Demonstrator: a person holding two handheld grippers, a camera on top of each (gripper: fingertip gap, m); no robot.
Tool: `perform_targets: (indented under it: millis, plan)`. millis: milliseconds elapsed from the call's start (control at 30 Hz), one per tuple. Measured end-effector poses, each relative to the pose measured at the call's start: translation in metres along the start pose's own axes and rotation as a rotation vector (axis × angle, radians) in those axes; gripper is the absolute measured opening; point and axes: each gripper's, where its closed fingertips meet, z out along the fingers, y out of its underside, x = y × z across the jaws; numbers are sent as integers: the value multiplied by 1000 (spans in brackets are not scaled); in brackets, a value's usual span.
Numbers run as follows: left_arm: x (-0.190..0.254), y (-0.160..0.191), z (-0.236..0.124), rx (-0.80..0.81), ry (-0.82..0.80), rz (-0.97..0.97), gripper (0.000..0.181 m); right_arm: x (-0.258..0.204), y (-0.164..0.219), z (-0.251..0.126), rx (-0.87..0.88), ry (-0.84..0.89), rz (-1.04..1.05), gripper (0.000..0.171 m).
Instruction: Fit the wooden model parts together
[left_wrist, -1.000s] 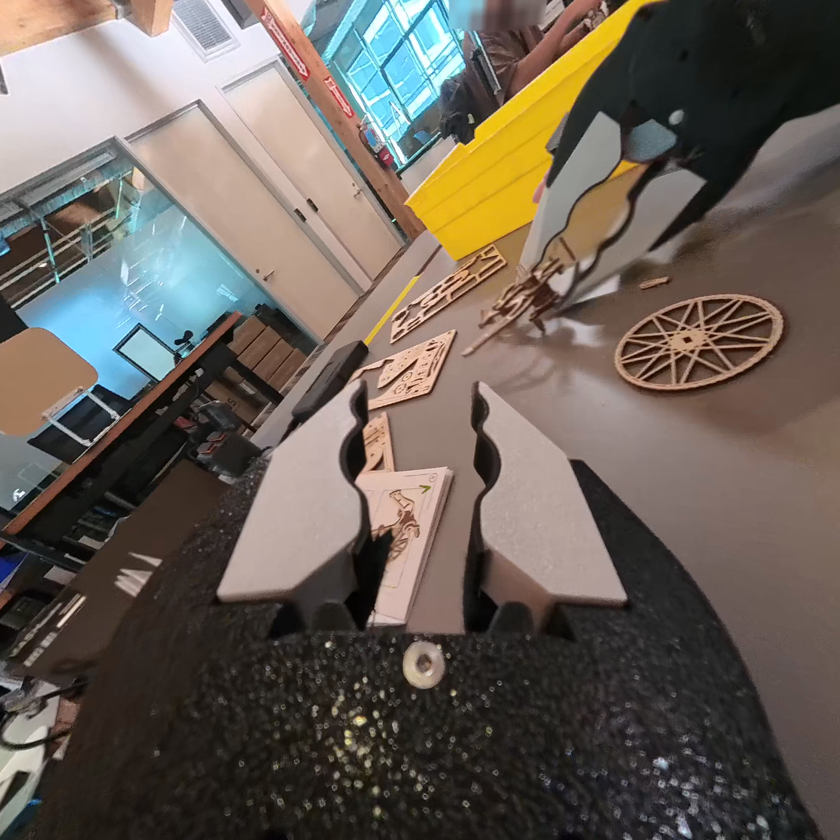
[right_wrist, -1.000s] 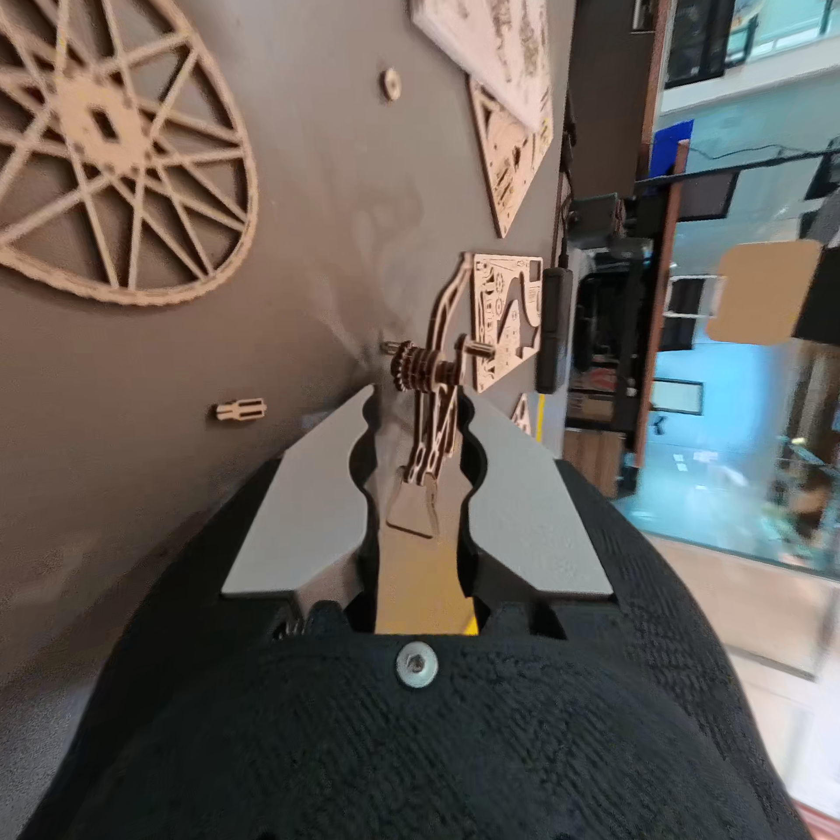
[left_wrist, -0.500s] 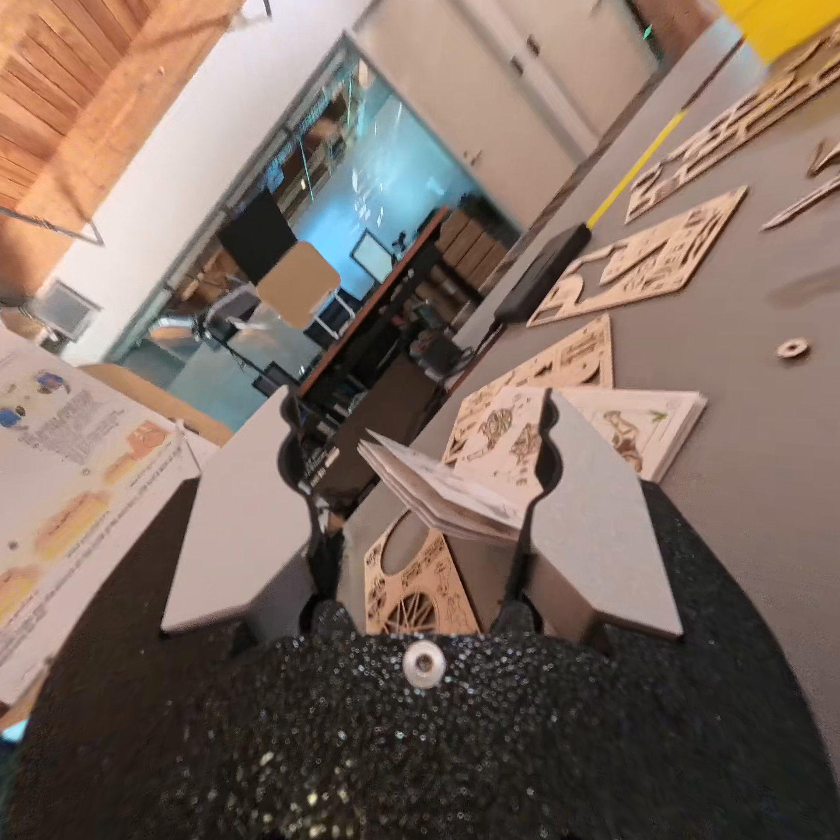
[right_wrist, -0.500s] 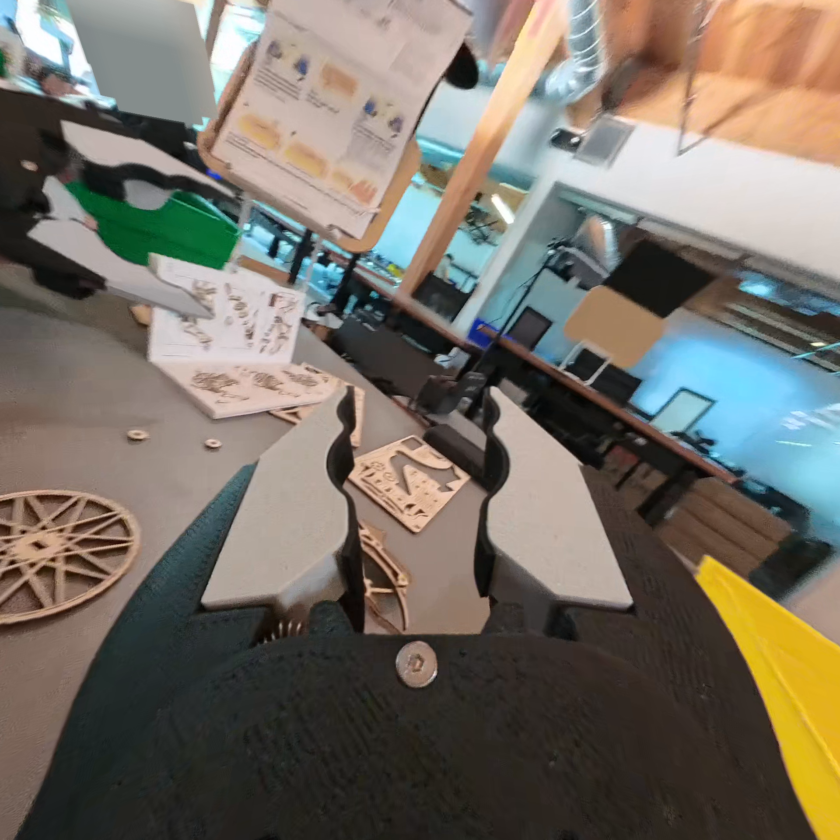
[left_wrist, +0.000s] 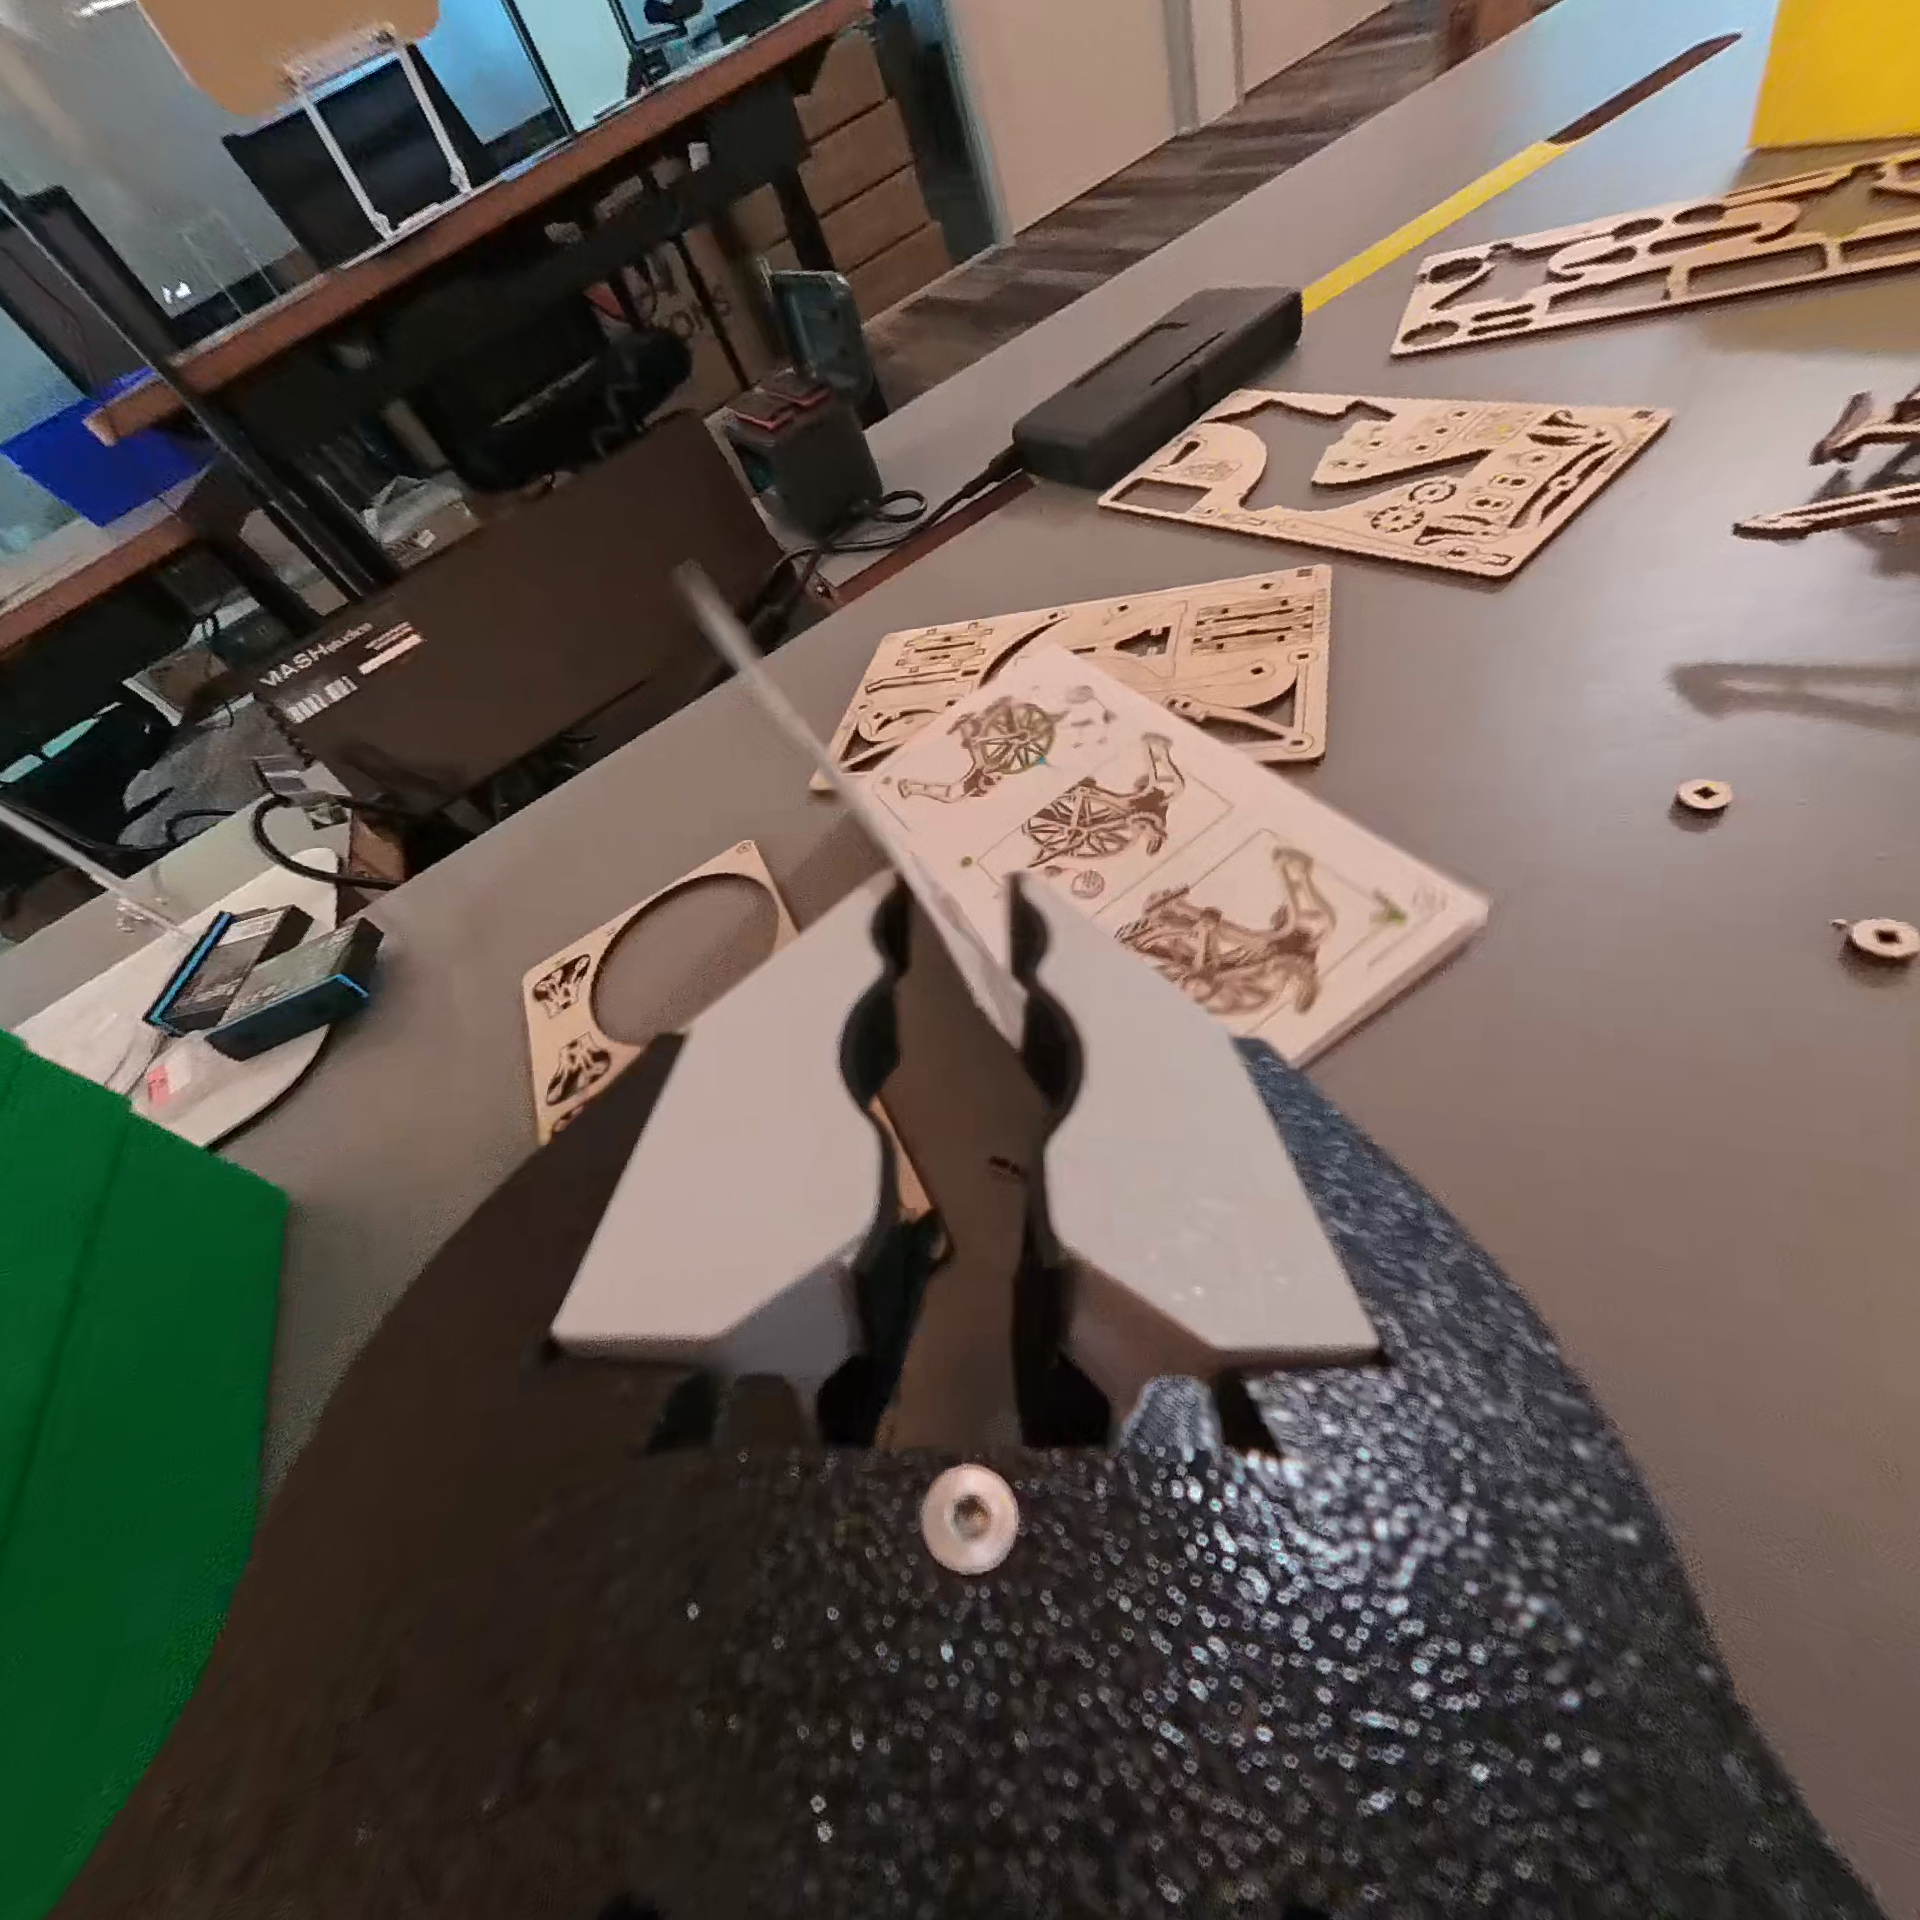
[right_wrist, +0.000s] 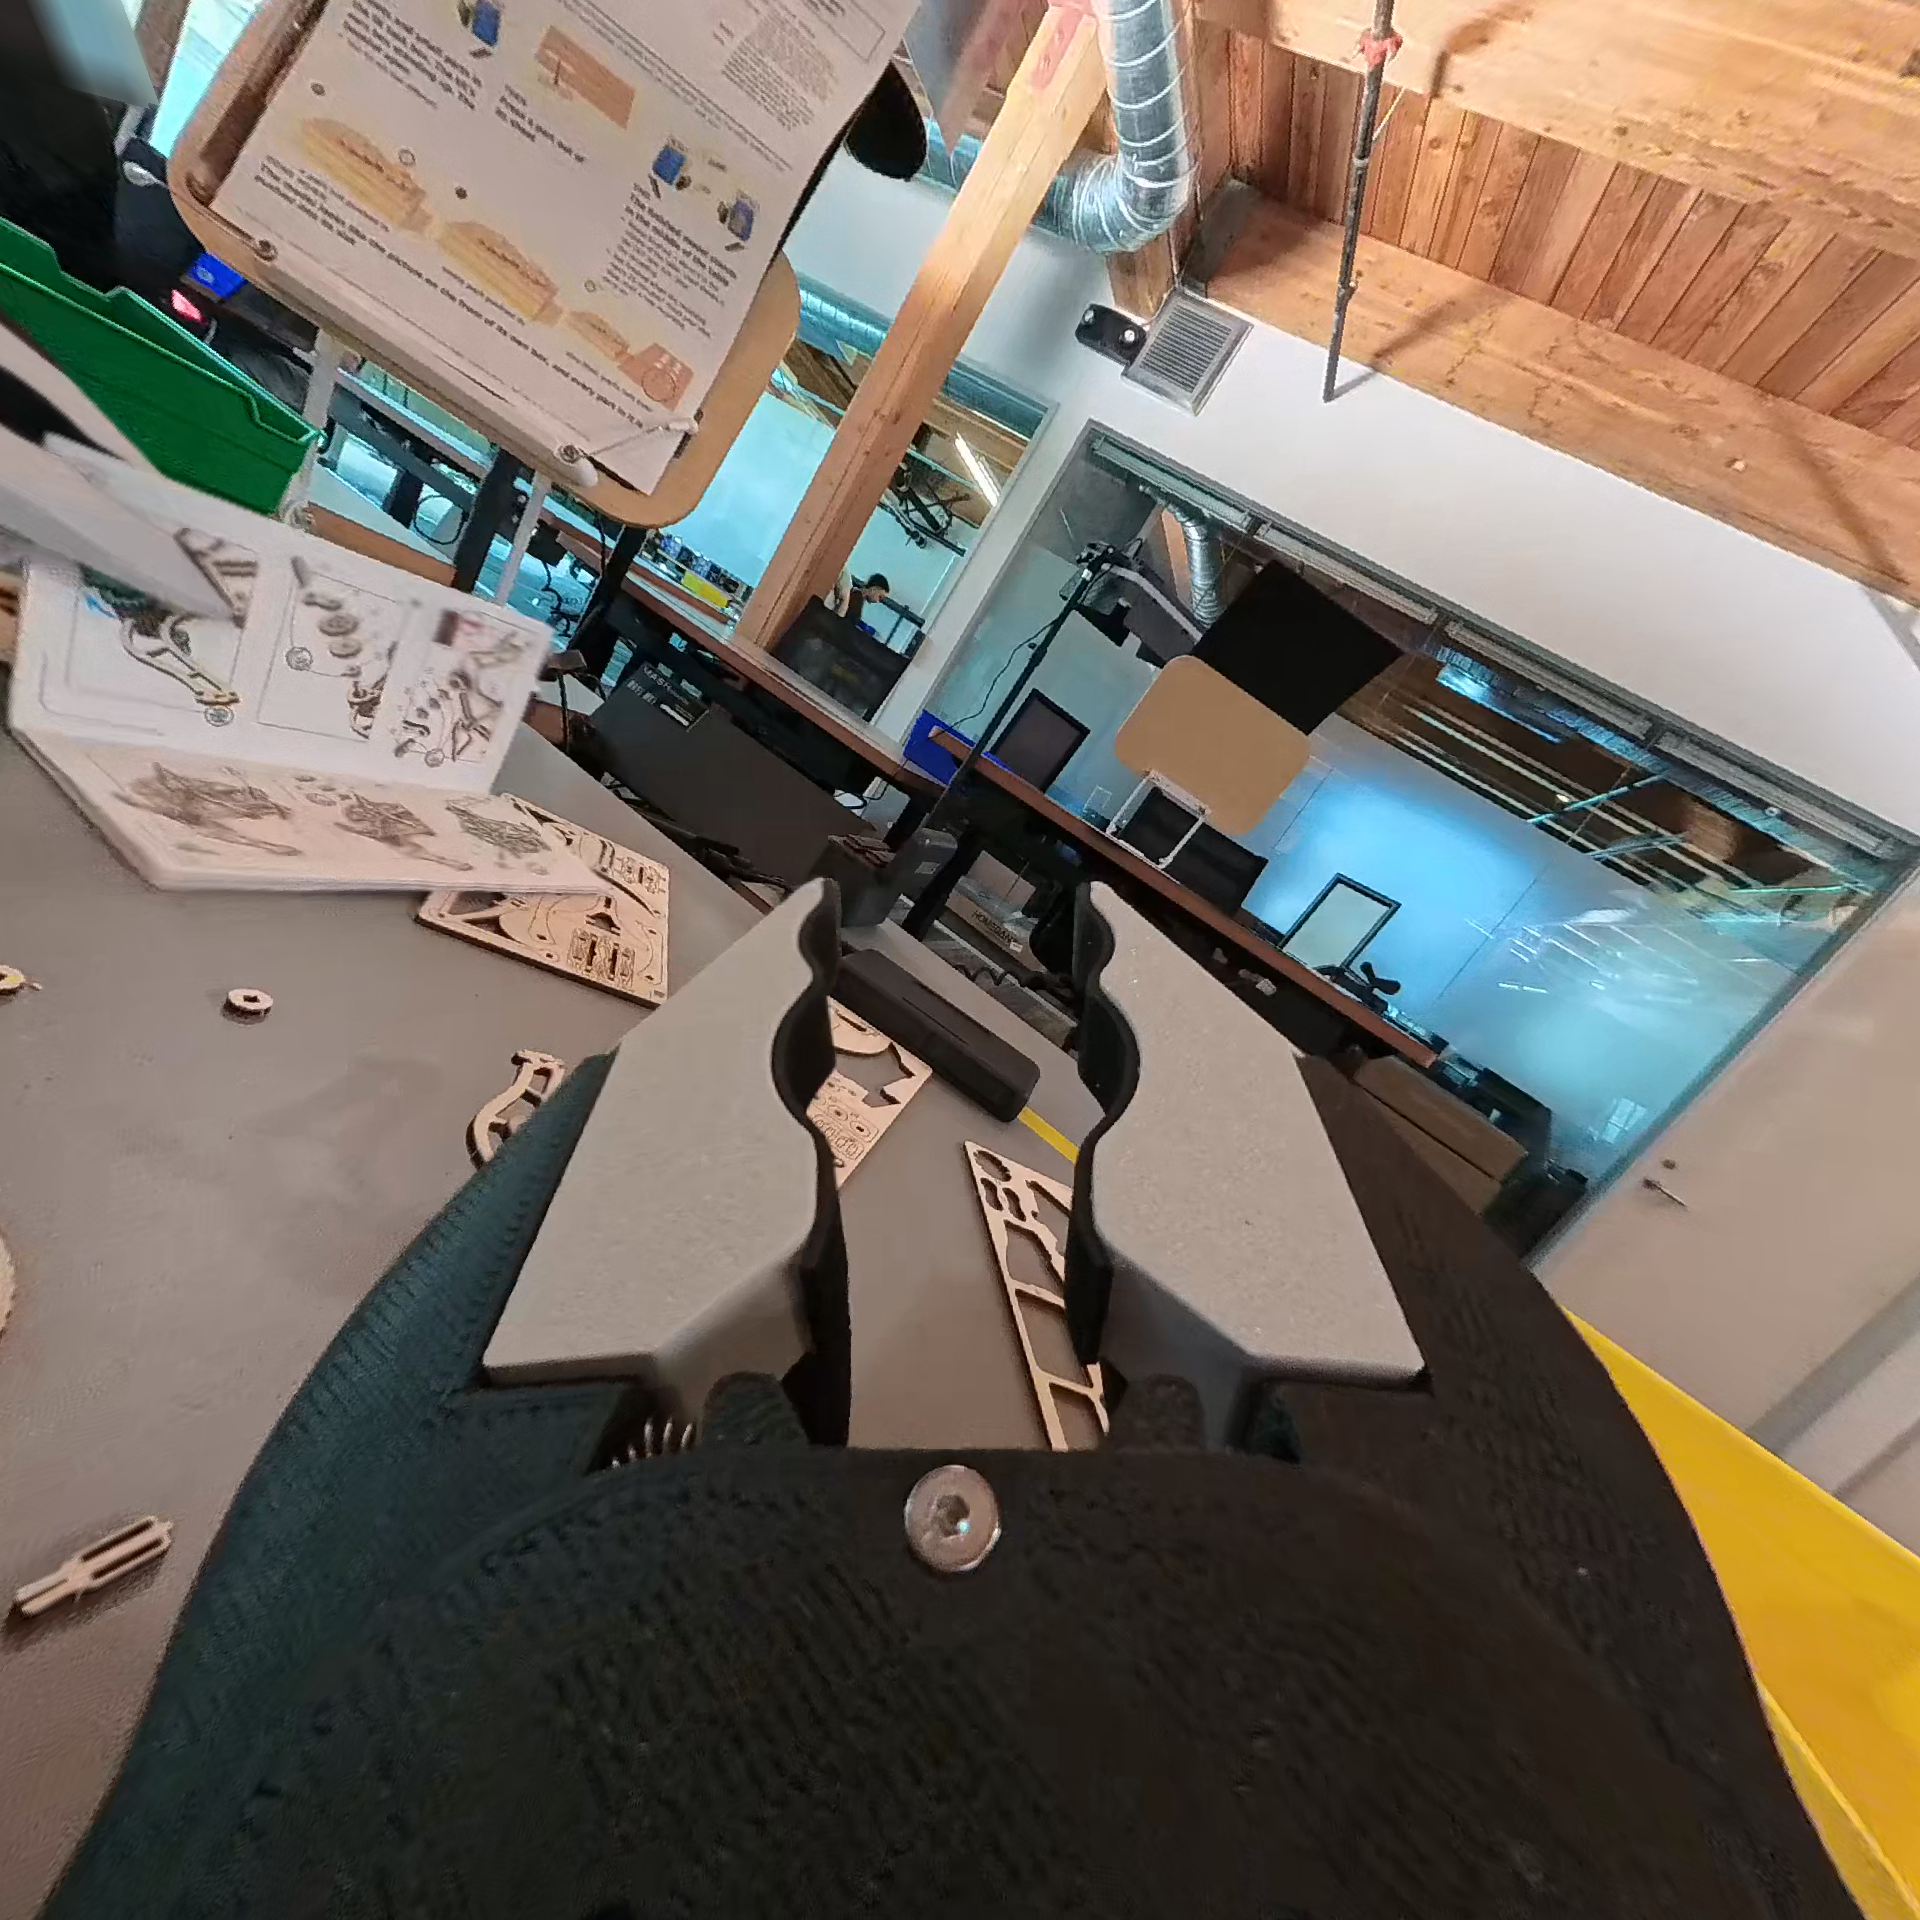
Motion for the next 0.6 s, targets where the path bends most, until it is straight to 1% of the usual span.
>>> perform_targets:
  millis: [33,133,200,300,367,467,567,600]
  plan:
    - [-2,-1,-2,1,-8,-7,1,0,0,0,0,0,-4,42]
    - [-1,-4,-11,-4,11,-43,0,0,-1,0,6,3,-11,40]
    - [-1,-7,-21,-11,-8,-78,0,0,-3,-1,16,7,-12,38]
    - [3,-14,-47,22,-33,-208,0,0,-7,-2,27,14,-19,36]
    - [5,-12,-70,32,-71,-304,0,-1,-13,-4,46,13,-36,35]
    - [10,-2,-107,86,-119,-534,0,-8,-29,-7,91,-3,-68,33]
    - [27,5,-139,196,-77,-884,0,-18,-45,-12,142,-18,-92,30]
    - [31,9,-147,209,-91,-927,0,-20,-48,-12,151,-24,-84,30]
